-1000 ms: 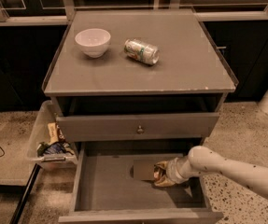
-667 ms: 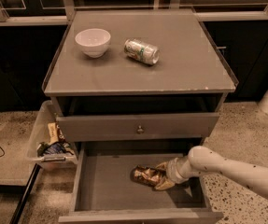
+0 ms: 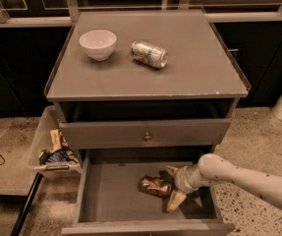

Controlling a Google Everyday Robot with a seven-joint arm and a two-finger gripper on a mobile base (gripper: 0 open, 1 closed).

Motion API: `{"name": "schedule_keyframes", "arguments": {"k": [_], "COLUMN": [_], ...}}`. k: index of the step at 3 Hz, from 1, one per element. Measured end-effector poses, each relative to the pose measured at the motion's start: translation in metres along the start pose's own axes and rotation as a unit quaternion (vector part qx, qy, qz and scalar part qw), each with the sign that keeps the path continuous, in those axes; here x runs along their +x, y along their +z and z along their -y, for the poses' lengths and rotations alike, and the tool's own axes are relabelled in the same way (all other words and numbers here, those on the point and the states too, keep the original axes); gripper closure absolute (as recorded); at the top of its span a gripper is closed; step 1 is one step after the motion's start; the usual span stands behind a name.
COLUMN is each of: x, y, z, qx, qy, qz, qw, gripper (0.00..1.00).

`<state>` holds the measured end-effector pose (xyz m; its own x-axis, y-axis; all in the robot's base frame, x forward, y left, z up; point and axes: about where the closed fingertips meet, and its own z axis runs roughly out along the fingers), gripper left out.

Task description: Place orange can into middle drawer

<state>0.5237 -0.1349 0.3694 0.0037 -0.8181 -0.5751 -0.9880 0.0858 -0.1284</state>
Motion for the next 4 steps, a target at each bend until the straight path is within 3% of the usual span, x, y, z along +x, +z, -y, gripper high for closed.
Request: {"name": "schedule_keyframes", "arguments": {"k": [1, 2, 4], "x": [0.0, 0.0, -0.029], "y": [0.0, -0.027, -0.136], "z": [0.0, -0.008, -0.039], "qx": [0.0, 0.023, 0.091], "qy": [0.0, -0.001, -0.049], "qz": [0.0, -0.014, -0.032], "qw": [1.0, 0.9996, 0.9941], "gripper": [0.0, 0.0, 0.0]}}
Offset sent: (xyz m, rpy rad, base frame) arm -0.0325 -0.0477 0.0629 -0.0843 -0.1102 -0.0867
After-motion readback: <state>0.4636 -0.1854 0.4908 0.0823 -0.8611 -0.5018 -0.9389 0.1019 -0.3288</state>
